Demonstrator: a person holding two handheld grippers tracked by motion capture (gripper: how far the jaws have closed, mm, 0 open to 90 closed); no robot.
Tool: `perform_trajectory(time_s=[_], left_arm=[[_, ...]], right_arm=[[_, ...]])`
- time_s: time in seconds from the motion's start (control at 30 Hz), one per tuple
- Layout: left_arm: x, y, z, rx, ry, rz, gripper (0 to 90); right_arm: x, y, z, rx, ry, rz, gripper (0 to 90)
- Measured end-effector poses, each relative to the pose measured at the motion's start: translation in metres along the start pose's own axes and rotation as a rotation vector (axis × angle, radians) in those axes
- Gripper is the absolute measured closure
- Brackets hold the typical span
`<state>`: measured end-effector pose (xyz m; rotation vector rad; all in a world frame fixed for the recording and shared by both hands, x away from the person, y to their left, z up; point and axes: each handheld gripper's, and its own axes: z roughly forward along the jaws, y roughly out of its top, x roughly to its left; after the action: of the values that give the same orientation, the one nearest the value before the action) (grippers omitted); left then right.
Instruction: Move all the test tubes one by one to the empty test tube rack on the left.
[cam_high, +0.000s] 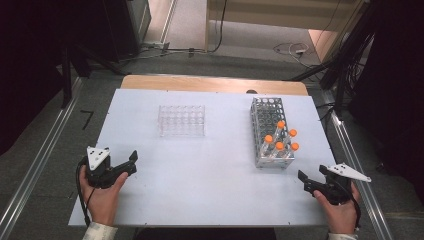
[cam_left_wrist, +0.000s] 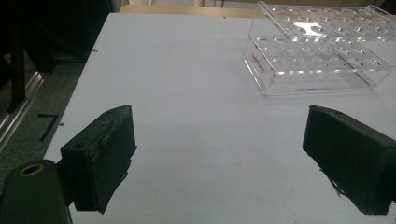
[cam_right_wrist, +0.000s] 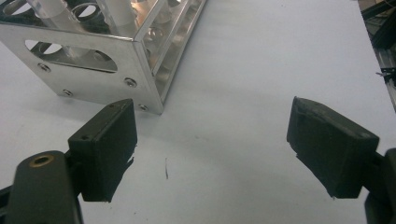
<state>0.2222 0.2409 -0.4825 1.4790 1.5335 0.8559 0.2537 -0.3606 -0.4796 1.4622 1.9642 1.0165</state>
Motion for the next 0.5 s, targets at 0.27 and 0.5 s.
perform_trajectory(time_s=[0.27,0.5], left_arm=[[-0.0011,-0.0003,-0.0004,0.007,-0.005,0.003,9.5],[-0.0018,-0.0005,0.0001,0.008,-0.008,0.005,9.5]], right_arm=[[0.0032,0.0021,-0.0010,-0.015,0.018,0.000,16.4],[0.0060,0.0046,-0.0024,-0.028,0.039,0.006,17.4]])
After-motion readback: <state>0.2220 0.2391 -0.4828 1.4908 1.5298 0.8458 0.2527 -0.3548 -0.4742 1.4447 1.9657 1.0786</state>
